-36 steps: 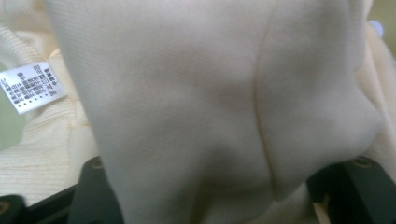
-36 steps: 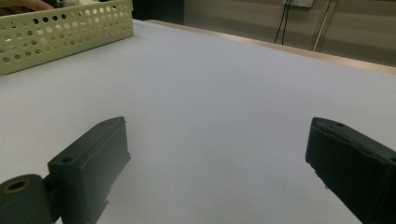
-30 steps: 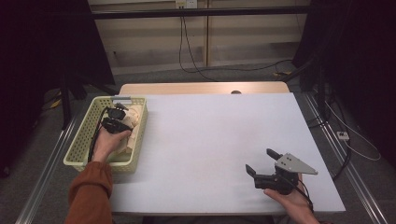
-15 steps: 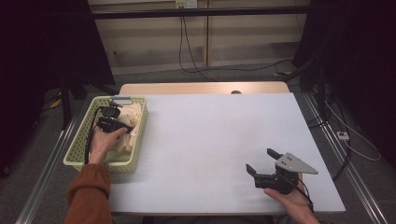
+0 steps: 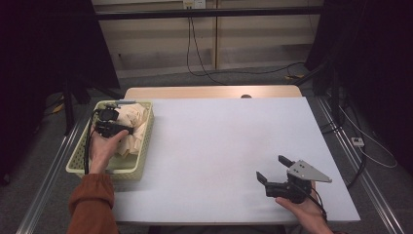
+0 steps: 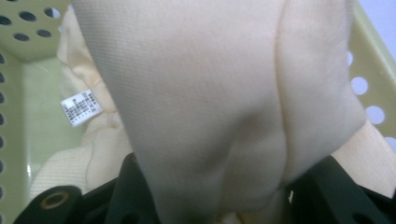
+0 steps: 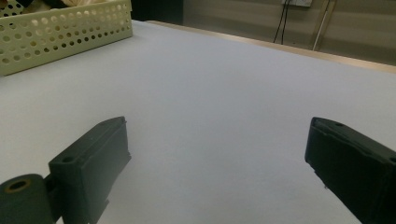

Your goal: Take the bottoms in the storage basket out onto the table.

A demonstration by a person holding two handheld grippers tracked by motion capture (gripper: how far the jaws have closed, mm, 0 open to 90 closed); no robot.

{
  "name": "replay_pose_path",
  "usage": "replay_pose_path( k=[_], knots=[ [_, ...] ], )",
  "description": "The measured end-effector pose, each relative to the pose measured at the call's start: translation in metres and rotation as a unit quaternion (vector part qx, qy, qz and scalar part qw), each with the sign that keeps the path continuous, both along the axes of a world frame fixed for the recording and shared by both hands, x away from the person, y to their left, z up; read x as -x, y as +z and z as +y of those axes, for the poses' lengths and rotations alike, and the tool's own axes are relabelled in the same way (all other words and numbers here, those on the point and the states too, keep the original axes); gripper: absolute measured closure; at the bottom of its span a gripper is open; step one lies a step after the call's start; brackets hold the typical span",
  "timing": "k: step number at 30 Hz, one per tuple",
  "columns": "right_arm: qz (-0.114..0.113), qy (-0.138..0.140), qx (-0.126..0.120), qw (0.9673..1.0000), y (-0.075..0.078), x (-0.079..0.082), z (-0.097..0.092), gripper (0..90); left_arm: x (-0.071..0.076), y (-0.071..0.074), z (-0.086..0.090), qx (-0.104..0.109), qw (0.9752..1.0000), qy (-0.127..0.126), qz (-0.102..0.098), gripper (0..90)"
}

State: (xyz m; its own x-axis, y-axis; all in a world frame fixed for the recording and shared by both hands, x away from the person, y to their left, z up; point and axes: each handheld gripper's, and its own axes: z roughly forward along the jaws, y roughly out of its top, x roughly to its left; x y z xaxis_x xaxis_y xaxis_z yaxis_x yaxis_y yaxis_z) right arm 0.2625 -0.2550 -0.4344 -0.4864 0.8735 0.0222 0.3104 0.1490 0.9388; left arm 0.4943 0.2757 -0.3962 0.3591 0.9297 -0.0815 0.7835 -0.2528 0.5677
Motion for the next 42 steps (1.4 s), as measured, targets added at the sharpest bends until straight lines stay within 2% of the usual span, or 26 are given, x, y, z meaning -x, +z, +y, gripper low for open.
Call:
replay_pose_path(
  k=[2,5,11,16,20,28,30,32,42],
  knots=[
    [0.001,0.0,-0.001,1.0,0.0,0.0,0.0,6.4,0.001,0.001,0.0,-0.001,0.9999,0.001,-0.015,58.1],
    [0.001,0.0,-0.001,1.0,0.0,0.0,0.0,6.4,0.002,0.002,0.001,0.001,0.9997,-0.001,-0.023,58.0],
    [0.001,0.0,-0.001,1.0,0.0,0.0,0.0,6.4,0.004,0.003,0.008,0.011,0.9997,0.003,-0.024,58.1],
    [0.001,-0.001,-0.001,1.0,0.0,0.0,0.0,6.4,0.008,0.005,0.013,0.02,0.999,0.006,-0.04,57.9],
    [0.0,-0.001,-0.001,1.0,0.0,0.0,-0.001,6.3,0.012,0.005,0.014,0.028,0.9979,0.022,-0.054,57.8],
    [0.0,-0.001,-0.001,1.0,0.0,0.0,0.0,6.3,0.017,0.013,0.017,0.043,0.9957,0.021,-0.079,57.6],
    [0.0,-0.001,-0.001,1.0,0.0,0.0,0.0,6.4,0.018,0.014,0.016,0.048,0.9939,0.027,-0.096,57.6],
    [0.0,-0.001,-0.002,1.0,0.0,0.001,0.0,6.4,0.02,0.017,0.017,0.047,0.993,0.023,-0.105,57.6],
    [0.0,-0.001,-0.002,1.0,0.0,0.001,0.0,6.4,0.027,0.026,0.015,0.057,0.9857,0.017,-0.158,57.8]
  ],
)
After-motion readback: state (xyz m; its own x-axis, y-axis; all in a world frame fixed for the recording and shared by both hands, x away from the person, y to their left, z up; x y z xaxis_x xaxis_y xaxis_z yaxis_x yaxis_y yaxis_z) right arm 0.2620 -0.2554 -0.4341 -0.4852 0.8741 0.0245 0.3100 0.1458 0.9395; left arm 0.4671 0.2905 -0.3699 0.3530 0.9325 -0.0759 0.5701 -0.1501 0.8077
